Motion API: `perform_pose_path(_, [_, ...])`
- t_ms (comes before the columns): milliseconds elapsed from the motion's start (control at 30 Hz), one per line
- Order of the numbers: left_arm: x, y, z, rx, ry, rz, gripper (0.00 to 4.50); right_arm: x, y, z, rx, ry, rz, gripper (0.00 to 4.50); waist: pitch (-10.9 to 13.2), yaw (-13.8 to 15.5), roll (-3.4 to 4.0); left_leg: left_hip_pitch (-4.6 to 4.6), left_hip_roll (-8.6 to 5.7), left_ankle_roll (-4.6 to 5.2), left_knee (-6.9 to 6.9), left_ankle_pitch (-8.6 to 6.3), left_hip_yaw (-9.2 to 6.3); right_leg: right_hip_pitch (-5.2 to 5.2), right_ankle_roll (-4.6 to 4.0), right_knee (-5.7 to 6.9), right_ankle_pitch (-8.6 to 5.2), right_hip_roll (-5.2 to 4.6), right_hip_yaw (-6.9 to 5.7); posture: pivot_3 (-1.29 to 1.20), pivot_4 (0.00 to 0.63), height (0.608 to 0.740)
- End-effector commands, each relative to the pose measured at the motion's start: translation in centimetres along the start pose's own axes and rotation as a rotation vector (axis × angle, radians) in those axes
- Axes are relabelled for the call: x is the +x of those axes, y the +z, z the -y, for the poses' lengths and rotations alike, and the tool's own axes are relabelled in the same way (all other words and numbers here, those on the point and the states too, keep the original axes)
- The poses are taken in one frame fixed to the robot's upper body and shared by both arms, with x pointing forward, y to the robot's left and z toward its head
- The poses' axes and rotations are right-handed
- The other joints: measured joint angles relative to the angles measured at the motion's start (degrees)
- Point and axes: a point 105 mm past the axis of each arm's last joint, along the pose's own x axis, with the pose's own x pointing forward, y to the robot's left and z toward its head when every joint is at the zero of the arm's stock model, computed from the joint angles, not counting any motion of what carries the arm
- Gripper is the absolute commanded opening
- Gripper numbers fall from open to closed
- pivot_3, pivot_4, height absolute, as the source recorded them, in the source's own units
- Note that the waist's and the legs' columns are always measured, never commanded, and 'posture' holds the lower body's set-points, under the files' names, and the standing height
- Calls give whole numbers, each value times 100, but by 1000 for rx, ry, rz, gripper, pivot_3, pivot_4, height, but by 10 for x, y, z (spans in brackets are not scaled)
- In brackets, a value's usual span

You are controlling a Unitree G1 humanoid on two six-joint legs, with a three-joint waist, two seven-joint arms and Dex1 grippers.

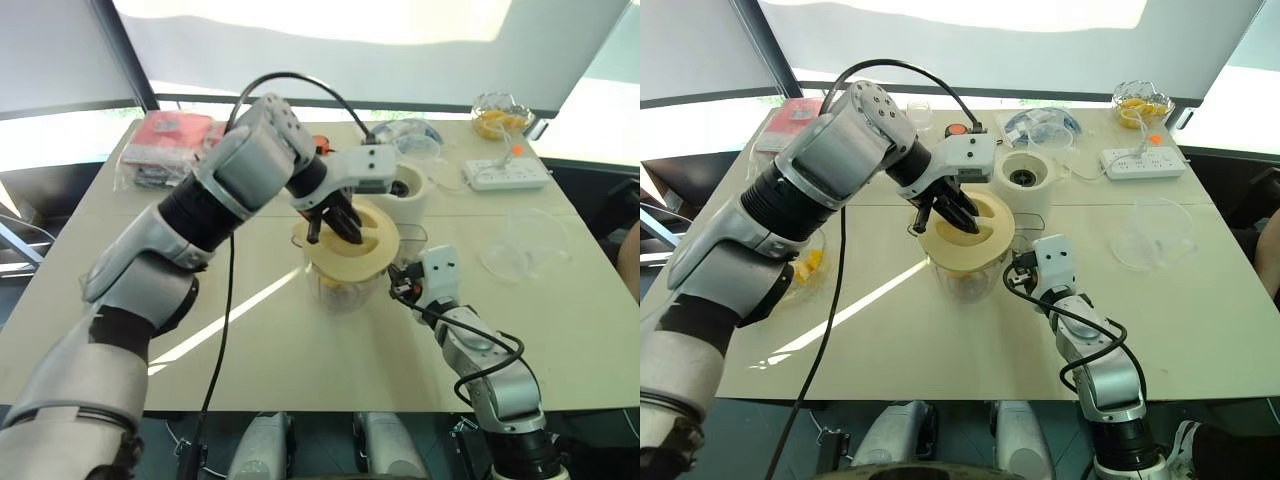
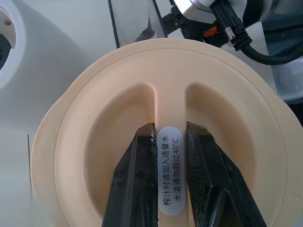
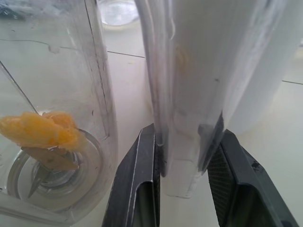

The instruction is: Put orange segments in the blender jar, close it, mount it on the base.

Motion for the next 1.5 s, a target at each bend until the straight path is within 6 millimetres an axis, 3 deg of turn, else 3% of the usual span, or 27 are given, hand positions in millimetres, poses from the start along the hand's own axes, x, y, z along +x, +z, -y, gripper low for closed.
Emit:
perform_pose_path(33, [33,-60,-1,-208,43,-169,239,-19,51,14,-68,-98,196,783,-4,12,7,10,0,0,0,0,-1,10,-4,-1,-4,-1,0,0,150,740])
perform_pose_path(167, [38,-66,1,-266,75,-174,239,-24,52,12,-76,-102,198,783,-25,35,21,51,-5,5,0,-4,-15,68,-3,-13,-25,-2,3,0,150,740])
perform_pose_path(433, [46,-78,-3,-440,150,-201,239,-26,54,10,-82,-107,194,783,-97,99,33,55,-34,7,0,-5,-29,82,21,-15,-42,-4,30,0,150,740])
perform_pose_path(767, [43,-69,-2,-379,128,-167,239,-25,50,10,-77,-104,182,783,-109,92,46,56,-59,15,0,-9,-36,87,47,-15,-58,-30,32,0,150,740])
perform_pose_path(800, [41,-65,-2,-375,113,-150,739,-25,50,10,-78,-104,181,783,-109,90,46,55,-59,15,0,-9,-36,87,48,-15,-59,-31,32,0,150,740])
perform_pose_path(867, [29,-51,-9,-338,109,-80,1707,-25,47,10,-79,-103,176,783,-105,85,42,54,-60,16,-1,-10,-37,84,50,-15,-61,-32,32,0,150,740])
perform_pose_path(967, [-9,-23,-25,-286,139,78,1707,-26,43,13,-84,-109,166,783,-98,73,42,46,-62,16,-1,-10,-40,76,50,-13,-61,-34,30,0,150,740])
perform_pose_path(1133, [-47,6,-16,-224,106,209,1707,-28,38,18,-87,-119,153,783,-58,-41,6,13,-64,16,-14,-10,-38,35,47,-11,-51,-35,31,0,150,740])
perform_pose_path(1233, [-60,16,-11,-210,102,255,1707,-29,36,21,-87,-118,147,783,-52,-52,2,-70,-64,14,-16,-8,-38,-58,66,4,-38,-35,31,0,150,740])
perform_pose_path(1500, [-80,22,-11,-163,132,355,1707,-28,29,23,-83,-107,125,783,-45,-61,3,-71,-65,14,-47,-8,-35,-73,63,3,-39,-37,31,0,150,740])
